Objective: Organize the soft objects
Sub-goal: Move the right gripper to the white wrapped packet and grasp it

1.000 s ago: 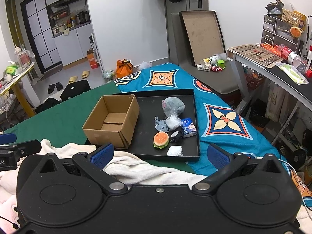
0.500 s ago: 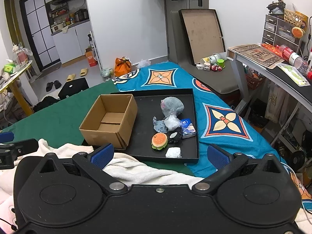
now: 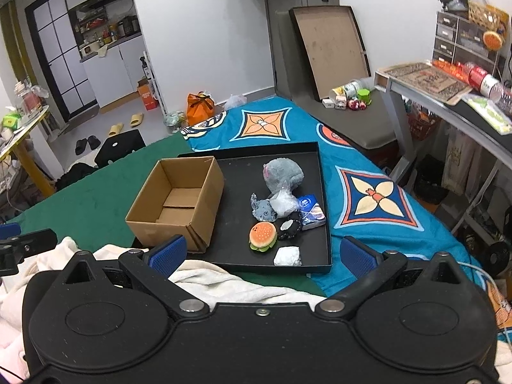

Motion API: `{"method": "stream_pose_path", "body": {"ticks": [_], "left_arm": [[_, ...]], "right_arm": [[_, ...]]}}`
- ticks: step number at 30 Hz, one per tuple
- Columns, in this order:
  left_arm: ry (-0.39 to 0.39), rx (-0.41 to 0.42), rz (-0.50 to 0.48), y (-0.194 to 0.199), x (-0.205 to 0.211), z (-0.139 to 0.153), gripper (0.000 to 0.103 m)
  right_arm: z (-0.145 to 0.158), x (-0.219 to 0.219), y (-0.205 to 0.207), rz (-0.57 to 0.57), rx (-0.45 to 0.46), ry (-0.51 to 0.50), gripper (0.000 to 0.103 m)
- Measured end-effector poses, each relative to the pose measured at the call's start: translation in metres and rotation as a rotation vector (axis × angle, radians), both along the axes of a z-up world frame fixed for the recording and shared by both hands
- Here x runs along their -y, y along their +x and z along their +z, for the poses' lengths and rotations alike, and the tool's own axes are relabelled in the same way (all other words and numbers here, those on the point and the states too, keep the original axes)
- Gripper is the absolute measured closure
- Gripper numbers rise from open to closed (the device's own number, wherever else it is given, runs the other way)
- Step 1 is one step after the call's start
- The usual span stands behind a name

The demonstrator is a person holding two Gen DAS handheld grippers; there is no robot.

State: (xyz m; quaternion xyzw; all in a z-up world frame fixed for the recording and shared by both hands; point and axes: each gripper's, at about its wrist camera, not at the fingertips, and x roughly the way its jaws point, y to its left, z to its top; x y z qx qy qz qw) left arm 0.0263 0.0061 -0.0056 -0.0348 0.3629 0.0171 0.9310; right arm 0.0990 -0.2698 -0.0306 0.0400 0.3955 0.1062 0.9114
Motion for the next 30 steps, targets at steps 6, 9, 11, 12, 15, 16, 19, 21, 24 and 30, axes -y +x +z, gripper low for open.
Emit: {"method": "stream_pose_path", "body": {"ticks": [6,9,11,12,15,16,19,21,24,30], "left_arm": [[0.006,-0.017,0.031,0.015,-0.005,-0.009,0.001],[0.003,-0.022,0.040,0.023,-0.008,-0.014,0.001],[0.002,-0.028,0.042,0.029,-0.009,-0.017,0.001],[0.005,-0.030,0.042,0.032,-0.009,-0.019,0.001],[0.012,-0.038,0.043,0.040,-0.009,-0.026,0.001],[0.012,-0.044,0.043,0.044,-0.011,-0.028,0.001],[0.008,-0.057,0.049,0.053,-0.012,-0.036,0.001],[0.005,-0.067,0.051,0.059,-0.013,-0.040,0.001],[0.005,-0.081,0.056,0.069,-0.015,-0.046,0.001],[-0.004,-0.110,0.069,0.088,-0.023,-0.058,0.001]], "right_arm": [[-0.017,0.001,0.018,0.003,-0.048,0.012,0.000],[-0.026,0.002,0.028,0.004,-0.072,0.023,0.000],[-0.032,0.003,0.035,-0.002,-0.089,0.032,0.000],[-0.035,0.004,0.039,-0.004,-0.098,0.035,0.000],[-0.046,0.005,0.049,-0.013,-0.122,0.040,0.000],[-0.050,0.006,0.053,-0.014,-0.132,0.042,0.000],[-0.061,0.006,0.062,-0.018,-0.161,0.051,0.000],[-0.066,0.006,0.068,-0.019,-0.177,0.054,0.000],[-0.075,0.007,0.079,-0.021,-0.198,0.067,0.000],[-0.090,0.009,0.095,-0.030,-0.227,0.084,0.000]]}}
